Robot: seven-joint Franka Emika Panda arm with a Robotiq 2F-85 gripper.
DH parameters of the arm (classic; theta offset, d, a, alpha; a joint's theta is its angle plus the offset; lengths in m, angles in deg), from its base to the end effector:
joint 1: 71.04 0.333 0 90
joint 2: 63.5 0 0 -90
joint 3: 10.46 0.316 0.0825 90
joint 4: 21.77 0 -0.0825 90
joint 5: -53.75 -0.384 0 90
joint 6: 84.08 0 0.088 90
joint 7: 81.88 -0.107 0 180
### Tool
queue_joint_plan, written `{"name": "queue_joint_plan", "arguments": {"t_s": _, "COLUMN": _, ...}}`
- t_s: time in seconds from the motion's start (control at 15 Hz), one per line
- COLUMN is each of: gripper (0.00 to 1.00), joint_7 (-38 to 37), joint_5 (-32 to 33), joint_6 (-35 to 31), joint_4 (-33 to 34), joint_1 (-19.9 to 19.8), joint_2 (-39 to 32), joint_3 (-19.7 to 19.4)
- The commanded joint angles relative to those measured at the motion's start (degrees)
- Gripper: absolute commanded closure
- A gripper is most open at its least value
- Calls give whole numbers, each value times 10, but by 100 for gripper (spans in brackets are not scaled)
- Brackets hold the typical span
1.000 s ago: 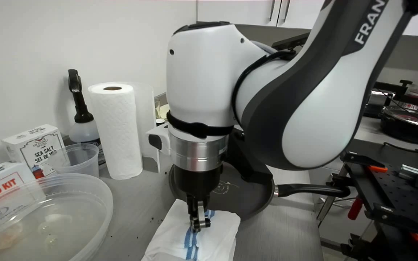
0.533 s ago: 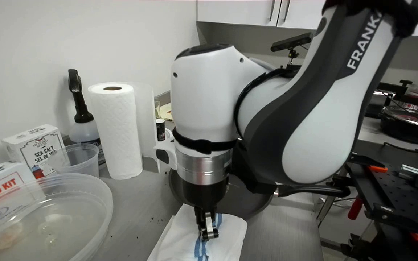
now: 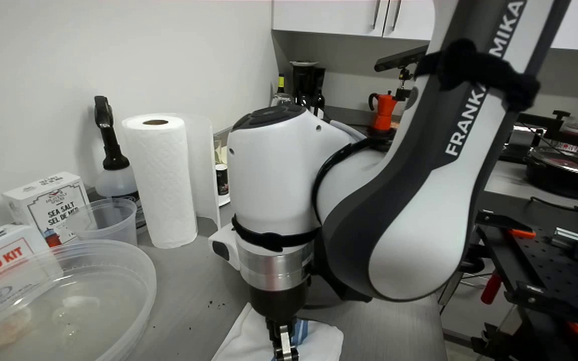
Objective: Use the left towel to clean the pan
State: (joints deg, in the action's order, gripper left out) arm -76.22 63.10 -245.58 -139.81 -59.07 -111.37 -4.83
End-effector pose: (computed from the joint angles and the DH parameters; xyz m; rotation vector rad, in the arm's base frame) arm 0.5141 0.1771 0.0205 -3.0090 -0.8215 0.1102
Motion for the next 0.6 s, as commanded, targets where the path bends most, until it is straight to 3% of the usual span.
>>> {"name": "queue_joint_plan", "arguments": {"t_s": 0.0, "gripper": 99, "joint_7": -12, "joint_5": -10, "joint_6": 18, "joint_4": 43, "joint_1": 4, "joint_2": -30, "joint_3": 1}}
{"name": "queue_joint_plan", "arguments": {"t_s": 0.27, "gripper": 99, "joint_7": -20, "joint_5": -11, "joint_6": 35, "joint_4": 63, "joint_1": 5, "joint_2": -45, "joint_3": -1}}
{"name": "queue_joint_plan", "arguments": {"t_s": 0.33, "gripper": 72, "joint_7": -20, "joint_5": -12, "joint_6": 44, "joint_4": 65, "joint_1": 3, "joint_2": -46, "joint_3": 2}}
{"name": "queue_joint_plan", "arguments": {"t_s": 0.4, "gripper": 71, "joint_7": -17, "joint_5": -13, "joint_6": 53, "joint_4": 66, "joint_1": -1, "joint_2": -43, "joint_3": 6}}
{"name": "queue_joint_plan", "arguments": {"t_s": 0.53, "gripper": 57, "joint_7": -16, "joint_5": -17, "joint_6": 74, "joint_4": 71, "joint_1": -4, "joint_2": -38, "joint_3": 11}}
